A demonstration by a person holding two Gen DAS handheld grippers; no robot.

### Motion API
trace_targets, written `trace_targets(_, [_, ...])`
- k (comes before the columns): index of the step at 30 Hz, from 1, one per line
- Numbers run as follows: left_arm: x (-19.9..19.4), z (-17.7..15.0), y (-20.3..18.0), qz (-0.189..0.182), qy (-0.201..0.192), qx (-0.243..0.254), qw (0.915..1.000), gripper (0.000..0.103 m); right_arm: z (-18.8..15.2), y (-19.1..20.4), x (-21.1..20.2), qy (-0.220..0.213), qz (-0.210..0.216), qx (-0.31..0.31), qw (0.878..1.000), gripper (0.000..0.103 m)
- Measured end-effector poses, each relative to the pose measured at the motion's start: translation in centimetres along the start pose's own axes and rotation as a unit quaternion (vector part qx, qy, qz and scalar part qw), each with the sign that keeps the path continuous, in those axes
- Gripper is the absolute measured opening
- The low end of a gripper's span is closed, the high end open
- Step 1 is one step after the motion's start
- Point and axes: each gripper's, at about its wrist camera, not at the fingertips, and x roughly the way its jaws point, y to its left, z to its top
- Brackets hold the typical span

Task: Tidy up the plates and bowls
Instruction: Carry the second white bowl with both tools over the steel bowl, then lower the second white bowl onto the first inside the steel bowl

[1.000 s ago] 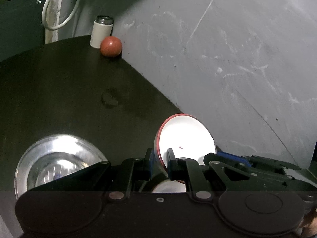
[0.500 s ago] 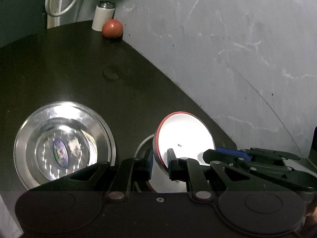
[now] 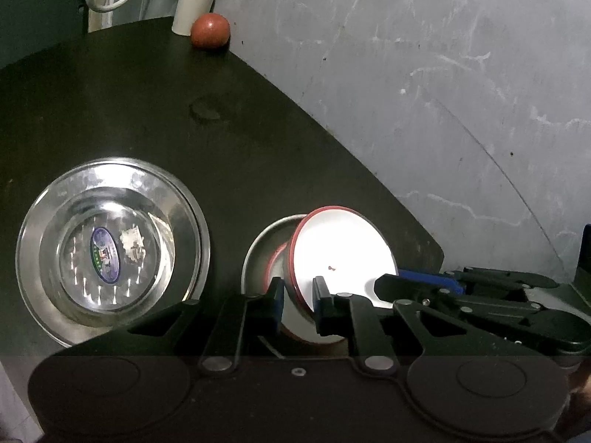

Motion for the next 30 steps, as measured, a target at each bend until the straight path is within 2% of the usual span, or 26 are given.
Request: trace_targets(30, [1.2,-0.2,0.3,0.011,0.030,-0.011,0.9994,0.018,0.1,-0.6,1.7,0.038,-0.006,0.002,0.999,0.018])
